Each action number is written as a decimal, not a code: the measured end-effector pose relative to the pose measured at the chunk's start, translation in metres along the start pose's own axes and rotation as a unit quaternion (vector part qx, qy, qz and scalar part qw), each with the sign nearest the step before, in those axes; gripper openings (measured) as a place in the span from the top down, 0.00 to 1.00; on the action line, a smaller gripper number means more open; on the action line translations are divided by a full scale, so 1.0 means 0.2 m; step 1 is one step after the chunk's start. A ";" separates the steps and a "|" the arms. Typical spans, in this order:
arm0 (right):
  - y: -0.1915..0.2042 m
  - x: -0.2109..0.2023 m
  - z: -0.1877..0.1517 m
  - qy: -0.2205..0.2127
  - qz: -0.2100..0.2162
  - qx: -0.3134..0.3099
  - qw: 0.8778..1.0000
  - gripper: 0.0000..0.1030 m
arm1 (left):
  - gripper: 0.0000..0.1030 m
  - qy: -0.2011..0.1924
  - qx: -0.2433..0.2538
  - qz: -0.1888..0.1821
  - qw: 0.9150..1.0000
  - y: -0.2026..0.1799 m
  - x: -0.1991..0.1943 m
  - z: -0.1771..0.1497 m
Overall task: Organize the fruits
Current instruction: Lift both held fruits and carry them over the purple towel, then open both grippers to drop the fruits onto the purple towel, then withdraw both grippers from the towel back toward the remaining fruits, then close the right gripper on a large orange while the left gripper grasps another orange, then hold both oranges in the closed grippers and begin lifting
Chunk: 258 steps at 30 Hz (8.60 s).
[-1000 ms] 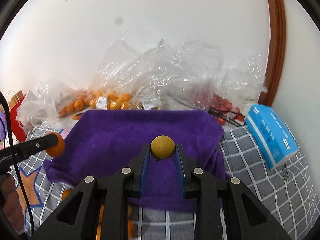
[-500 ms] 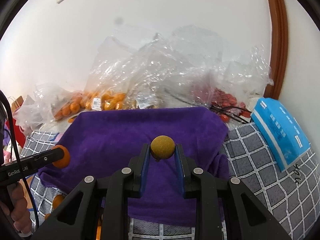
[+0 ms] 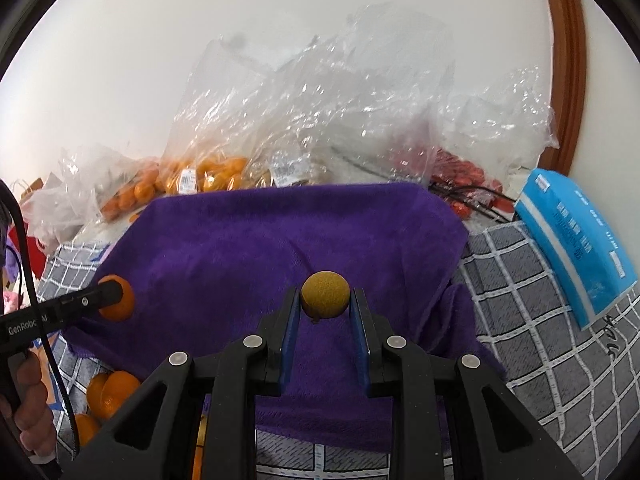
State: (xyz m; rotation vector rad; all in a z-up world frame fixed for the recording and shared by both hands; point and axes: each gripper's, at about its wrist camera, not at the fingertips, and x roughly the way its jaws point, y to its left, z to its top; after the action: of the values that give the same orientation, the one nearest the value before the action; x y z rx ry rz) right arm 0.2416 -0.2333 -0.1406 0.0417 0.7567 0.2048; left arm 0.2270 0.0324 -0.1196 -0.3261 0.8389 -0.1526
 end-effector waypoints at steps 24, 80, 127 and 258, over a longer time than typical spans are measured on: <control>0.04 0.08 -0.05 0.030 -0.014 -0.013 0.999 0.75 | 0.71 0.012 0.015 0.009 1.000 -0.02 0.05 -0.02; 0.24 -0.59 -0.27 0.025 -0.064 0.012 0.998 0.10 | 0.21 -0.041 0.015 0.073 0.996 0.03 -0.63 -0.39; 0.17 -0.45 -0.42 0.052 0.025 0.063 0.996 0.29 | 0.22 0.005 -0.010 0.054 0.998 0.22 -0.49 -0.43; 0.11 -0.46 -0.54 0.004 -0.007 -0.002 1.000 0.67 | 0.69 -0.028 0.040 0.022 0.999 0.08 -0.37 -0.57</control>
State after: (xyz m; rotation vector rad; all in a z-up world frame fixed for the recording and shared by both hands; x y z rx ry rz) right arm 0.0995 -0.2343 -0.1539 0.0310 0.7639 0.1929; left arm 0.0926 0.0415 -0.1447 -0.2354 0.7818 -0.1358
